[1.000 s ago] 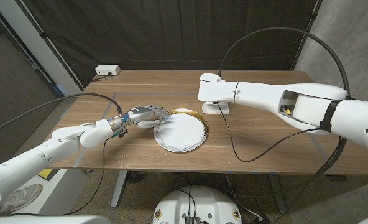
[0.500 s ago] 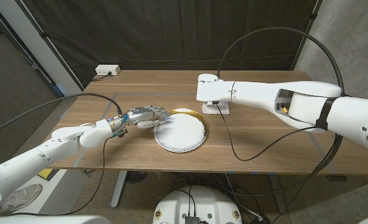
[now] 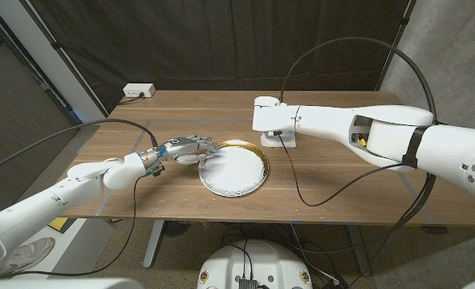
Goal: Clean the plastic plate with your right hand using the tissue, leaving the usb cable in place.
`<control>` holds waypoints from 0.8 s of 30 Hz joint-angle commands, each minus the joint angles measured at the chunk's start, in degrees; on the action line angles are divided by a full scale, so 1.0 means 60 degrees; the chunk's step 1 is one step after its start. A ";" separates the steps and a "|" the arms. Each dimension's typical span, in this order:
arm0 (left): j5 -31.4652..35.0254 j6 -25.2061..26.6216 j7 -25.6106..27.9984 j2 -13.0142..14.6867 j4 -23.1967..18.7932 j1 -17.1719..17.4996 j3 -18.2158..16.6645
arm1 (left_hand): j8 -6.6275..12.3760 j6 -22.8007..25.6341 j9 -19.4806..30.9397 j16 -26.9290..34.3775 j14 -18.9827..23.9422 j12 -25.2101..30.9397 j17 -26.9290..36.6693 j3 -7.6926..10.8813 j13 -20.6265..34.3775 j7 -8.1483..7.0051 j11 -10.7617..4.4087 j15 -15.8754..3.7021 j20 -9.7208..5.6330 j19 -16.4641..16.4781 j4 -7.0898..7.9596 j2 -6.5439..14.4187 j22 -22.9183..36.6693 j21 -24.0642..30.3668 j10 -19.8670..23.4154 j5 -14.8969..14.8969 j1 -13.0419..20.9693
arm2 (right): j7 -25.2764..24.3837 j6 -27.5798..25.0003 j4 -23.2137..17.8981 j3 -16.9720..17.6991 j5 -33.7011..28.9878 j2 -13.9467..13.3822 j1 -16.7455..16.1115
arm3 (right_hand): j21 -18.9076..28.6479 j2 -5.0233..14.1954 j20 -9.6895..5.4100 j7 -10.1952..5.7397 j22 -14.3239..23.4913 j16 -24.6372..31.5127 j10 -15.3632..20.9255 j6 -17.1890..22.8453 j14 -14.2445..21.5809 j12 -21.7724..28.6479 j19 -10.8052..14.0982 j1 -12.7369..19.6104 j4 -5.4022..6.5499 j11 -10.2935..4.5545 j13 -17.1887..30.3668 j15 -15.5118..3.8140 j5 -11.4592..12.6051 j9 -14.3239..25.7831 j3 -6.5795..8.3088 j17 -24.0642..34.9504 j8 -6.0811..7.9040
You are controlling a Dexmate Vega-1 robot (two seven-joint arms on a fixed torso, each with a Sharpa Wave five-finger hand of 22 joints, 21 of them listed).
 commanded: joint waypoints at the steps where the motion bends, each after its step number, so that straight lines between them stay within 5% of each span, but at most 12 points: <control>1: 0.0027 -0.0131 -0.0088 -0.0165 0.0250 -0.0266 0.0130 | -0.0059 0.0045 -0.0009 -0.0024 -0.0021 0.0030 0.0007 0.0034 -0.0007 -0.0012 0.0029 -0.1014 -0.0046 -0.0055 0.0048 -0.0019 0.0016 -0.0029 0.0040 0.0083 0.0002 | -0.0027 0.0050 0.0923 0.0079 -0.0297 0.0472 -0.0246 | 0.0130 -0.0055 -0.0219 -0.0092 0.0033 0.0095 0.0248 0.0282 0.0309 0.0104 0.0230 0.0269 -0.0021 -0.0074 0.0019 -0.0808 0.0112 -0.0006 0.0040 0.0045 0.0101; 7: 0.0035 -0.0147 -0.0117 -0.0214 0.0315 -0.0365 0.0186 | -0.0065 0.0042 -0.0009 -0.0024 -0.0020 0.0027 0.0005 0.0036 -0.0007 -0.0004 0.0032 -0.1021 -0.0044 -0.0057 0.0063 -0.0024 0.0016 -0.0038 0.0038 0.0084 -0.0026 | -0.0257 0.0136 0.1000 0.0293 -0.0435 0.0465 -0.0483 | 0.0222 -0.0148 -0.0245 -0.0203 0.0038 0.0105 0.0579 0.0522 0.0591 0.0196 0.0429 0.0545 -0.0007 -0.0223 0.0012 -0.0977 0.0218 -0.0013 0.0049 0.0058 0.0156; 13: 0.0019 -0.0112 -0.0182 -0.0232 0.0323 -0.0415 0.0228 | -0.0070 0.0044 -0.0008 -0.0024 -0.0019 0.0020 0.0003 0.0038 -0.0007 -0.0011 0.0035 -0.1027 -0.0044 -0.0057 0.0078 -0.0034 0.0016 -0.0049 0.0025 0.0084 -0.0058 | -0.1107 0.0019 0.0864 0.0589 -0.0848 0.0453 -0.0917 | 0.0689 -0.0163 -0.0428 -0.0384 0.0152 0.0388 0.1809 0.1479 0.2132 0.0509 0.1167 0.1071 0.0064 -0.0681 0.0009 -0.1693 0.0450 -0.0037 0.0099 0.0130 0.0346; 18: 0.0066 -0.0088 -0.0157 -0.0240 0.0294 -0.0433 0.0246 | -0.0076 0.0037 -0.0008 -0.0027 -0.0025 0.0020 0.0002 0.0031 -0.0006 -0.0016 0.0048 -0.1034 -0.0056 -0.0054 0.0086 -0.0056 0.0016 -0.0056 0.0027 0.0083 -0.0087 | -0.1871 0.0009 0.0526 0.0899 -0.1194 0.0312 -0.1291 | 0.1426 0.0128 -0.0682 -0.0642 0.0345 0.0903 0.3601 0.3078 0.4187 0.0905 0.1819 0.1833 0.0102 -0.0967 0.0043 -0.1874 0.0585 -0.0055 0.0198 0.0450 0.0597; 24: 0.0076 -0.0027 -0.0206 -0.0232 0.0233 -0.0437 0.0266 | -0.0081 0.0035 -0.0008 -0.0027 -0.0023 0.0019 0.0000 0.0028 -0.0006 -0.0025 0.0026 -0.1035 -0.0055 -0.0050 0.0094 -0.0072 0.0016 -0.0065 0.0030 0.0083 -0.0118 | -0.2360 0.0042 0.0206 0.1133 -0.1450 0.0163 -0.1565 | 0.2145 0.0386 -0.0802 -0.0845 0.0577 0.1314 0.5337 0.4916 0.5366 0.1259 0.1965 0.2528 0.0104 -0.1121 0.0083 -0.1916 0.0338 -0.0046 -0.0009 0.0847 0.0876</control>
